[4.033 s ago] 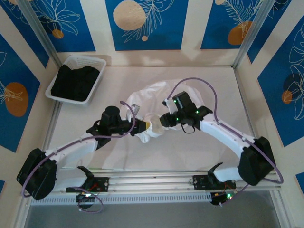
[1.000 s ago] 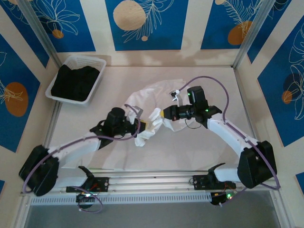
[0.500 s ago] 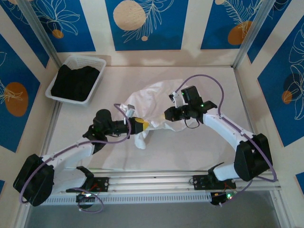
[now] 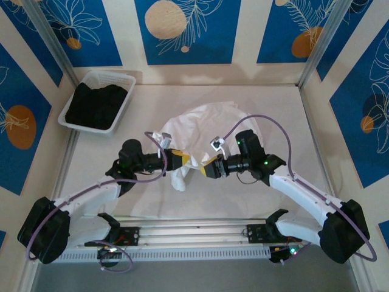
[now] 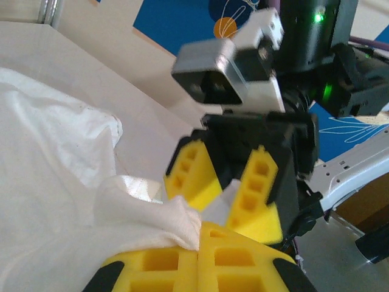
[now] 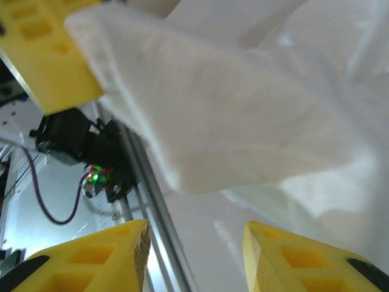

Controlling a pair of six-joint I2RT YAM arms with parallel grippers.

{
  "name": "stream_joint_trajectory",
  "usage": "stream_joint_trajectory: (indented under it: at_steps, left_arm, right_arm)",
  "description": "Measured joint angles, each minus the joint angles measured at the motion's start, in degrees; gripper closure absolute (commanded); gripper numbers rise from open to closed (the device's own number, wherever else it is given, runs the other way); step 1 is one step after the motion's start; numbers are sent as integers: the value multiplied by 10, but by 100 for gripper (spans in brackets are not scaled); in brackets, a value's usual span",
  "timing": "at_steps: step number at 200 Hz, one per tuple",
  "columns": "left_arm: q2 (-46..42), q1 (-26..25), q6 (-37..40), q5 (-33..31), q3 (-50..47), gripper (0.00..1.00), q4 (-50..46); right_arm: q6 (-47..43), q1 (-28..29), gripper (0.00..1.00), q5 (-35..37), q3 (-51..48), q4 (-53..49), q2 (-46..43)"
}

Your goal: Fold the inside-out t-shirt

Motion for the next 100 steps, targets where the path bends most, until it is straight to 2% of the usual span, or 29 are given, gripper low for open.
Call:
stream_joint_trajectory:
  at_steps: [53, 100]
  left_arm:
    - [0, 0, -2, -8, 0, 100, -5]
    - [1, 0, -3, -9, 0, 100, -5]
  right_arm:
    - [37, 42, 59, -1, -22, 98, 16]
    - [72, 47, 56, 41, -22, 157, 39]
